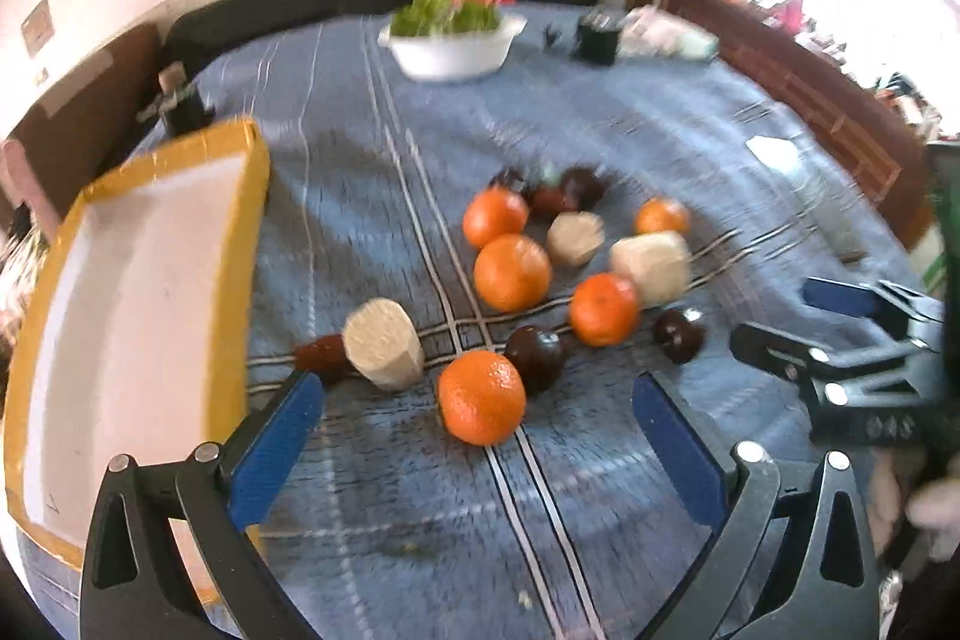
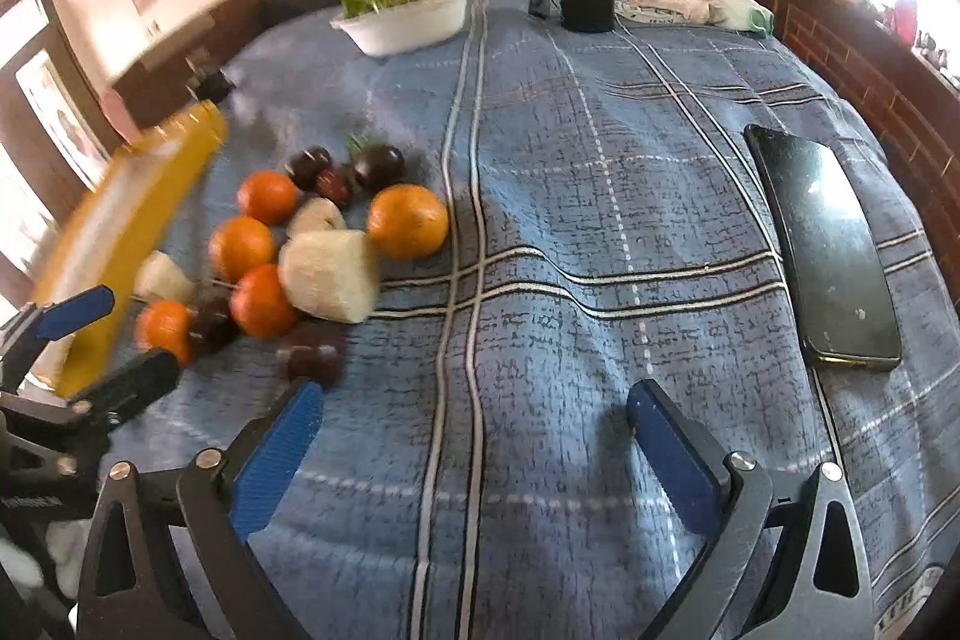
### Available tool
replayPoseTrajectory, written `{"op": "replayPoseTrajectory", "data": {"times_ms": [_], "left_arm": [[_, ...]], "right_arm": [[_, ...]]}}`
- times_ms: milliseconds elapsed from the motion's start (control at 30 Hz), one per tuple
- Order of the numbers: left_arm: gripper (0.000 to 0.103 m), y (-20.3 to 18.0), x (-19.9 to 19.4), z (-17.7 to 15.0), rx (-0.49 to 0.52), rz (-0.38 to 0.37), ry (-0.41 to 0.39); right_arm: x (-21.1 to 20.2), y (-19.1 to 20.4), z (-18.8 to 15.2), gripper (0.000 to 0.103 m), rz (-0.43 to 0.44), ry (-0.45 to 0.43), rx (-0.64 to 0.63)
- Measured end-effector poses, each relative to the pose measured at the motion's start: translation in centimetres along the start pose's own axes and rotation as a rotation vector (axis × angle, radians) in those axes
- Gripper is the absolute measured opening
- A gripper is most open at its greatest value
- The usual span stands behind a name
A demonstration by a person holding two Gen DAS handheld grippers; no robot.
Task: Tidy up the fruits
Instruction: 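Move both grippers toward the scattered fruits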
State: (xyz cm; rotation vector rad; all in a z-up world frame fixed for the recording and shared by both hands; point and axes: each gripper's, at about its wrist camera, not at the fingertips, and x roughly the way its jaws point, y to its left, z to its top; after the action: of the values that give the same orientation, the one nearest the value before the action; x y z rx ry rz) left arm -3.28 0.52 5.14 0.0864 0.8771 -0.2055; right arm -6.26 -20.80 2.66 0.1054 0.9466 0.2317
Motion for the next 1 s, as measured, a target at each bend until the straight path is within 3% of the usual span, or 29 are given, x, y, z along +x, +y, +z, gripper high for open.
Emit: {"op": "replayPoseTrajectory", "data": {"times_ms": [167, 300, 433, 467, 533, 667, 733, 800, 867, 1000], "left_arm": [[0.103, 2.8, -4.2, -0.9, 0.005, -0.051, -0.084], [0.103, 4.5, -6.4, -1.7, 0.02, -0.009, -0.131], [0.103, 6.1, -7.3, -2.2, 0.017, 0.005, -0.128], [0.103, 6.3, -7.5, -2.4, 0.02, 0.002, -0.131], [0.103, 6.5, -7.8, -3.0, 0.041, -0.023, -0.127], [0.103, 6.0, -7.4, -3.8, 0.066, -0.037, -0.116], [0.102, 5.4, -6.8, -3.9, 0.07, -0.055, -0.109], [0.092, 4.7, -6.2, -3.6, 0.079, -0.077, -0.101], [0.074, 4.0, -5.7, -3.2, 0.093, -0.076, -0.089], [0.072, 2.8, -4.8, -2.8, 0.113, -0.098, -0.07]], "right_arm": [[-4.5, 0.4, -0.2, 0.1, 0.126, -0.172, -0.039], [-6.7, 0.9, -0.6, 0.1, 0.272, -0.315, -0.048], [-7.3, 1.6, -0.3, 0.1, 0.37, -0.368, -0.036], [-7.4, 1.6, -0.1, 0.1, 0.412, -0.357, -0.024], [-7.4, 1.8, 0.2, 0.1, 0.416, -0.316, -0.038], [-6.0, 2.7, 0.8, 0.099, 0.308, -0.213, -0.098], [-4.7, 2.7, 0.9, 0.092, 0.271, -0.15, -0.097], [-3.7, 2.9, 1.0, 0.078, 0.239, -0.107, -0.106], [-2.6, 2.9, 0.9, 0.073, 0.215, -0.055, -0.114], [-0.7, 3.4, 0.7, 0.07, 0.195, 0.004, -0.122]]}}
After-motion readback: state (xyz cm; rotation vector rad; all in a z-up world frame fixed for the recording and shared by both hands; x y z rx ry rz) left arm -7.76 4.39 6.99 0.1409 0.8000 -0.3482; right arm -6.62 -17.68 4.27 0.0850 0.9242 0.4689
